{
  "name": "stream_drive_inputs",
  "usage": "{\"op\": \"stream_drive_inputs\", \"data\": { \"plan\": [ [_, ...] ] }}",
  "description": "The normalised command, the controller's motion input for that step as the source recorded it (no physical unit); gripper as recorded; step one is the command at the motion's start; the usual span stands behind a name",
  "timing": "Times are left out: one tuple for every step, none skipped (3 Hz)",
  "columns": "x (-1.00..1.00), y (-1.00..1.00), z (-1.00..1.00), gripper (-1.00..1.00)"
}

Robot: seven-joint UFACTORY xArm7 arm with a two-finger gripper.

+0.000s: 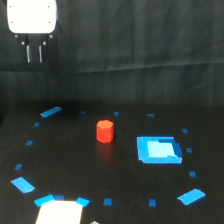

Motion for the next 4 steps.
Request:
{"op": "stream_drive_inputs", "data": {
  "plan": [
    [-0.11,0.81,1.0,-0.18],
    [-0.33,1.0,1.0,0.77],
    [-0.42,1.0,0.86,0.86],
    [-0.44,1.0,1.0,0.31]
  ]
}}
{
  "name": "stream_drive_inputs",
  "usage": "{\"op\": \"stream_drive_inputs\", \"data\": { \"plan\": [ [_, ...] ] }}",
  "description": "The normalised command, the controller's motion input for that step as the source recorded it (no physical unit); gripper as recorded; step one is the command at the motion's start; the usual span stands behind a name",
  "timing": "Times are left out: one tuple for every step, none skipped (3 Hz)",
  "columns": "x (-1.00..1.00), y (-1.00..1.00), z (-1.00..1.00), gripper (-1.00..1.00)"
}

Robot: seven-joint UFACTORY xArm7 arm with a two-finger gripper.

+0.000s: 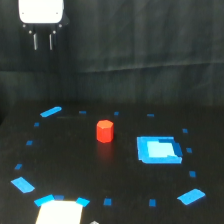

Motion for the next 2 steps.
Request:
{"op": "stream_drive_inputs", "data": {
  "plan": [
    [-0.2,1.0,1.0,-0.52],
    [-0.41,1.0,1.0,0.75]
  ]
}}
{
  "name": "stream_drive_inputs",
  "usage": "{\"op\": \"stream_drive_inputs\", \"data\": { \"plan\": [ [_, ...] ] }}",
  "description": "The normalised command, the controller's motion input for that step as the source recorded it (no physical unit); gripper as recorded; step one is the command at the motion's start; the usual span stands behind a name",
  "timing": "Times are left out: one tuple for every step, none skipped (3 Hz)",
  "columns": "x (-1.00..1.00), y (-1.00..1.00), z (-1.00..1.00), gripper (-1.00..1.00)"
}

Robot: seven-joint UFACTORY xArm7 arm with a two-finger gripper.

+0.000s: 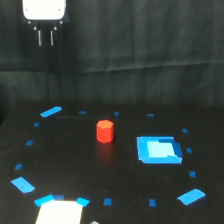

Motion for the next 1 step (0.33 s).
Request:
{"op": "stream_drive_inputs", "data": {
  "plan": [
    [-0.37,1.0,1.0,1.0]
  ]
}}
